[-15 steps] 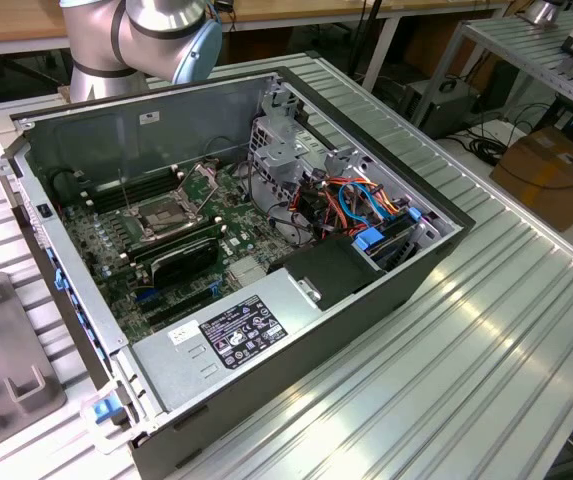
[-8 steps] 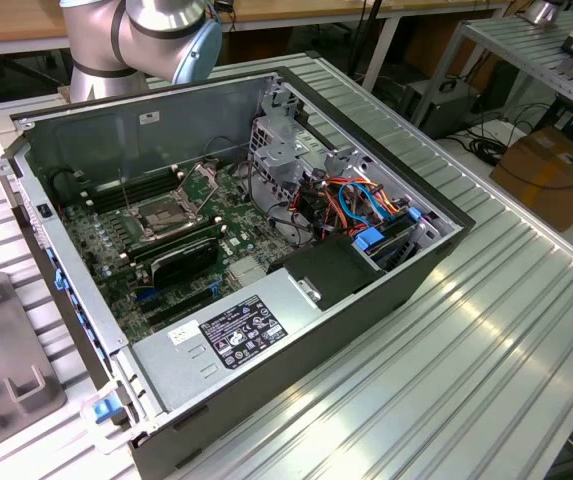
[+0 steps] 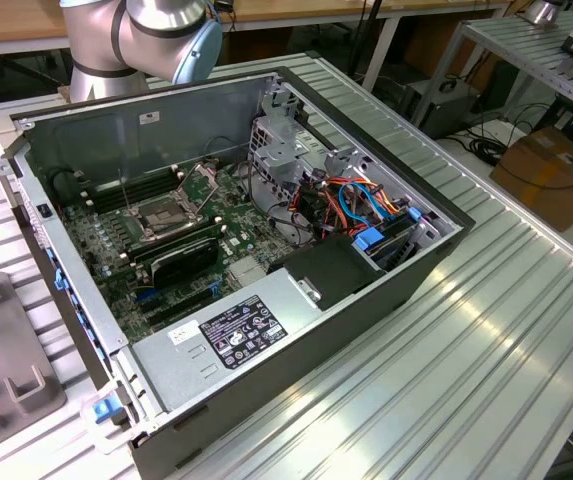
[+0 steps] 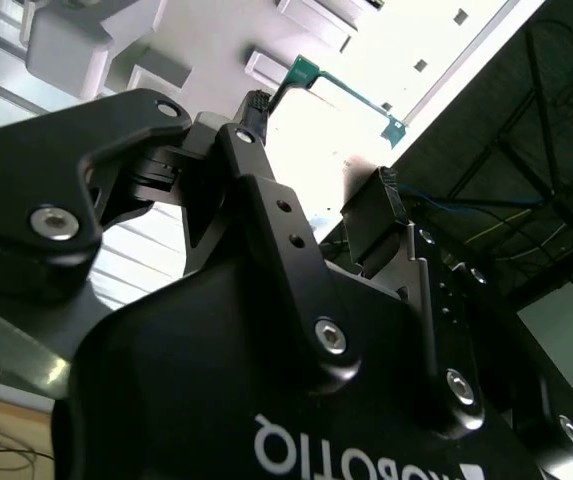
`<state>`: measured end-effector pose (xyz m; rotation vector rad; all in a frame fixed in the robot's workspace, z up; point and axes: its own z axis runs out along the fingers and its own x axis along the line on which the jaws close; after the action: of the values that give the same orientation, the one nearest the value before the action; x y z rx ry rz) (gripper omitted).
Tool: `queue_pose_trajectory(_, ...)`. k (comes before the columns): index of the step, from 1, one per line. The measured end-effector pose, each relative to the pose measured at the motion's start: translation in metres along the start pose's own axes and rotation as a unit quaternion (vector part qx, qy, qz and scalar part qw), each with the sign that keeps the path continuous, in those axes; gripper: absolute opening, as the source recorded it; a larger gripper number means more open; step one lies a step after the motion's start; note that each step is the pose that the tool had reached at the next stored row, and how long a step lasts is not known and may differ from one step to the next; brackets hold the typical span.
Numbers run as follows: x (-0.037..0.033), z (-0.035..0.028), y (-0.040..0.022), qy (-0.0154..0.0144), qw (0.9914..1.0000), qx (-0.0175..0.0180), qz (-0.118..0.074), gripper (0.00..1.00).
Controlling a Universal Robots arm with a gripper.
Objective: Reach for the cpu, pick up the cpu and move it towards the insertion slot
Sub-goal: 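Pick up the cpu and move it towards the insertion slot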
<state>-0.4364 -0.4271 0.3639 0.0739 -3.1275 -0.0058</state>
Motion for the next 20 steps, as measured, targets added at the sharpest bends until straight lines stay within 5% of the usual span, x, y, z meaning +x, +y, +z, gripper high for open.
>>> queue_pose_trajectory(3,0.0,-0.006,0.0,-0.0001,1.0,0.0,0.0,0.55)
queue_pose_trajectory(20,-0.0095,-0.0061,-0.0005,-0.0001,1.0,0.0,0.0,0.55)
